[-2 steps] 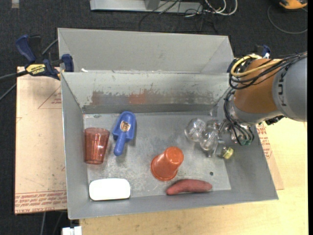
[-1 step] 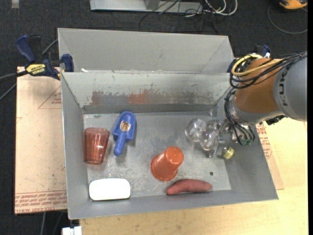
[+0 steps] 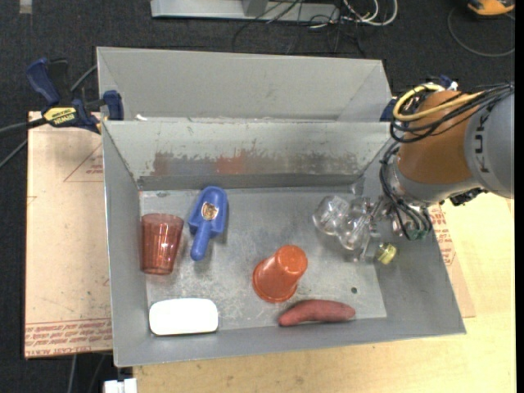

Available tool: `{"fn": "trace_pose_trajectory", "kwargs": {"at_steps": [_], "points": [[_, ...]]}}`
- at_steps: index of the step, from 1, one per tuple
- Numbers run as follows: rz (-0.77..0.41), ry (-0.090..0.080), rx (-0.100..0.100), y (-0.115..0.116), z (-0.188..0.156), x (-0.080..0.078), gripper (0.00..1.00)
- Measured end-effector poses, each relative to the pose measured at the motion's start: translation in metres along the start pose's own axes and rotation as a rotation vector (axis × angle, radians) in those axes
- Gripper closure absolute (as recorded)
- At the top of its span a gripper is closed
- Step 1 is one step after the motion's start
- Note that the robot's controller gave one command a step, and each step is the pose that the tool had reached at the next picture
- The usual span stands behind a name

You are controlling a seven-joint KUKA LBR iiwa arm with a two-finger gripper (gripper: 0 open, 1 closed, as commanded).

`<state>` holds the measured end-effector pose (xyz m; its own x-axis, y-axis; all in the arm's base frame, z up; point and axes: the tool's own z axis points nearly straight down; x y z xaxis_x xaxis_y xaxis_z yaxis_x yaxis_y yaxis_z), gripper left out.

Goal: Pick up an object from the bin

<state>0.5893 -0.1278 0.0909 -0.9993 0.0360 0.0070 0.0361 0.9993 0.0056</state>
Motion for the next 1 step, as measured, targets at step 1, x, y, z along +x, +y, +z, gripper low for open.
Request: {"fn": "trace_pose_trajectory", "kwargs": {"at_steps": [1], "points": [[0.000, -0.003, 0.001, 0.0000, -0.0254, -0.0006, 1.00]]}}
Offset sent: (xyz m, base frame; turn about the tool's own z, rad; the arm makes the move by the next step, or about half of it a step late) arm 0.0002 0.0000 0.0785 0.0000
